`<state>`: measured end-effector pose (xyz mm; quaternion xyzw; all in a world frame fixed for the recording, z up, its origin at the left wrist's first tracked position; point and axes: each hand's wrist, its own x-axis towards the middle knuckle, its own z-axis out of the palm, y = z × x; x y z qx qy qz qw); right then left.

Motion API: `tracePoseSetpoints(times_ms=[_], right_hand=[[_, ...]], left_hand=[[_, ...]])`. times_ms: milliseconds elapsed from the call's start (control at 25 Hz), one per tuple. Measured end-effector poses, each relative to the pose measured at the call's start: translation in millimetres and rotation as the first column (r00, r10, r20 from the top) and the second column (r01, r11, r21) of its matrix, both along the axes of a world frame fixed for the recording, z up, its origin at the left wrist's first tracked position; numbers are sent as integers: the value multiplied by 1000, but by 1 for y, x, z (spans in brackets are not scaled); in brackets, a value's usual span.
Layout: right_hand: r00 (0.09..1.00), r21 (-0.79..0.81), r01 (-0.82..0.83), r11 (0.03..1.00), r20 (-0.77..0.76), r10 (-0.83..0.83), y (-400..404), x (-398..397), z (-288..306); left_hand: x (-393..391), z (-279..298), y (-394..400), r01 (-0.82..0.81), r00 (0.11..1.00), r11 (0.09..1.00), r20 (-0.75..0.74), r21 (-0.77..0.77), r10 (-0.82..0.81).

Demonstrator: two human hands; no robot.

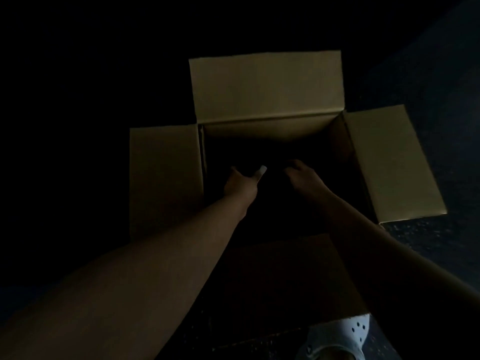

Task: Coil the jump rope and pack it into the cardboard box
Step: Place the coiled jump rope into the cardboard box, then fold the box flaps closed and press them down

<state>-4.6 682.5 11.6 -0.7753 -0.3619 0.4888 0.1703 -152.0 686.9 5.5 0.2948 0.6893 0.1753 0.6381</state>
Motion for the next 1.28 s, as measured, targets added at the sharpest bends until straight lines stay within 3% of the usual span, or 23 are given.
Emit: tracePoseSetpoints(times_ms=[160,360,520,680,960,1040,1120,1160,1280], right_hand=[[979,-94,-179,979,81,187,12,20,-34],[958,-131,-264,956,83,276,15,12,-34],[983,-33,-171,985,54,173,9,2,-3],[989,40,-124,991,80,121,4,4,40],[881,114,-286,951,421,215,-14,34,120],[845,133,-306,943,495,204,-19,46,124],[786,90,-308,947,585,201,-28,60,126],[741,66,-306,950,643,194,-32,70,125],[640,16,-272,962,750,169,-39,99,114]], left_hand=[[16,-43,10,-75,995,997,71,-13,76],[24,-44,6,-61,998,996,-12,65,62],[14,-9,6,57,992,989,-117,137,-41],[-2,40,8,101,965,954,-261,283,-25],[-42,109,-7,201,821,818,-549,540,160],[-55,106,-5,227,750,824,-633,519,191],[-64,98,-2,127,759,859,-606,496,238],[-70,94,0,93,757,887,-611,453,233],[-88,88,3,74,625,970,-769,231,135]])
